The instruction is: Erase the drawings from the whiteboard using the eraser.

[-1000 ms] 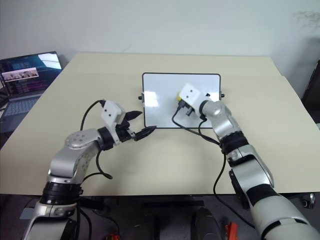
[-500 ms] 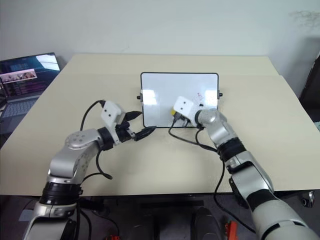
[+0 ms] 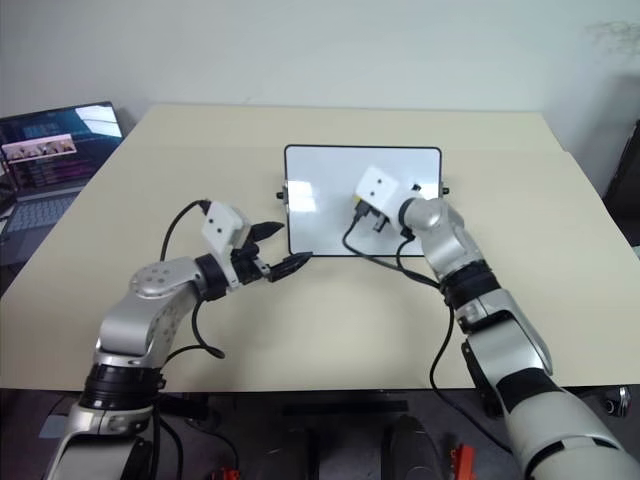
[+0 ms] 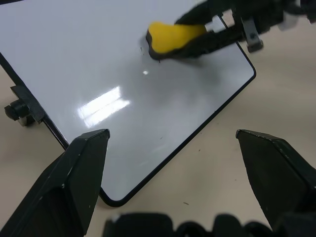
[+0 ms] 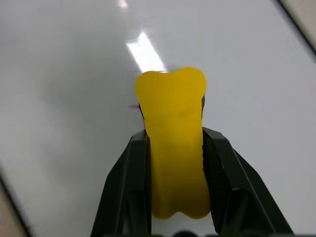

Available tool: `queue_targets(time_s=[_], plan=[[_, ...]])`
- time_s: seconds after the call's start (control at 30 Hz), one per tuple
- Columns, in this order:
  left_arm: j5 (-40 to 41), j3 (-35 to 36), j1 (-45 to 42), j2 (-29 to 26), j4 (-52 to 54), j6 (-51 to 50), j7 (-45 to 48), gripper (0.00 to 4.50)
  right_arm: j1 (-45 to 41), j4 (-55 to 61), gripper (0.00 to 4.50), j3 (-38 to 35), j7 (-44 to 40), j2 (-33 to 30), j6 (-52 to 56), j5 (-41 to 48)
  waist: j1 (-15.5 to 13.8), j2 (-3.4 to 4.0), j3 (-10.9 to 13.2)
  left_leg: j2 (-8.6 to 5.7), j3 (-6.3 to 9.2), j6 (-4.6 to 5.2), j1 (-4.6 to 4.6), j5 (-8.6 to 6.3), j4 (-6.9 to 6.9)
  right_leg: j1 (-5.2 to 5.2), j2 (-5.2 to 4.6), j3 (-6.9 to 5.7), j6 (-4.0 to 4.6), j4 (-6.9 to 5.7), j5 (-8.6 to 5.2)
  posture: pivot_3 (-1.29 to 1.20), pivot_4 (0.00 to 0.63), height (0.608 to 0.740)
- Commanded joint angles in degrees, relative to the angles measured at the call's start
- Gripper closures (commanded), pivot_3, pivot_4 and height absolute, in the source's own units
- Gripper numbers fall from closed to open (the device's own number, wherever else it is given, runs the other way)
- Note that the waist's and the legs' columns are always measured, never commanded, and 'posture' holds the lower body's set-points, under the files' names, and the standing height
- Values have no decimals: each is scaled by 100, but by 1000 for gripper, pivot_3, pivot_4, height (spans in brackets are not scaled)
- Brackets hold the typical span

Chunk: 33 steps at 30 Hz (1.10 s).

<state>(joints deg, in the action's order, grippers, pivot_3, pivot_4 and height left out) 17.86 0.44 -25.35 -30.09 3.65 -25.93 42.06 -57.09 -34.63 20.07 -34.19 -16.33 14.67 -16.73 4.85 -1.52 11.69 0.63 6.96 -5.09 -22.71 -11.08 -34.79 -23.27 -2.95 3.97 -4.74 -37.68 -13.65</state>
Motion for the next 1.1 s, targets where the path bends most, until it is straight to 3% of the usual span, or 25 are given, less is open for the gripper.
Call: queue_targets(time_s=[0.03, 0.13, 0.57, 1.1], plan=[[53, 97, -93, -47, 121, 40, 32, 0, 316, 331, 3451, 278, -636, -192, 314, -93, 0, 0, 0, 0, 0, 0, 0, 0, 0, 0, 0, 0, 0, 0, 0, 0, 150, 740], [61, 100, -107, -49, 116, 39, 43, 0, 354, 416, 3451, 241, -572, -216, 383, -125, 2, 0, 0, 0, 0, 0, 1, 0, -1, 1, 0, 0, 0, 0, 0, 0, 150, 740], [68, 93, -138, -10, 64, 77, 66, 0, -582, -664, 3452, -472, 1435, 8, -102, -57, -6, 0, 0, -1, 0, 0, -4, 1, -4, -1, 0, 0, 28, 2, -13, 0, 150, 740], [83, 126, -135, -13, 91, 50, 89, 0, 74, 276, 3452, 242, 48, 279, 43, -112, 18, 2, 1, 3, 1, 0, -10, 0, 29, -5, 0, -4, -2, 38, 2, 0, 150, 740]])
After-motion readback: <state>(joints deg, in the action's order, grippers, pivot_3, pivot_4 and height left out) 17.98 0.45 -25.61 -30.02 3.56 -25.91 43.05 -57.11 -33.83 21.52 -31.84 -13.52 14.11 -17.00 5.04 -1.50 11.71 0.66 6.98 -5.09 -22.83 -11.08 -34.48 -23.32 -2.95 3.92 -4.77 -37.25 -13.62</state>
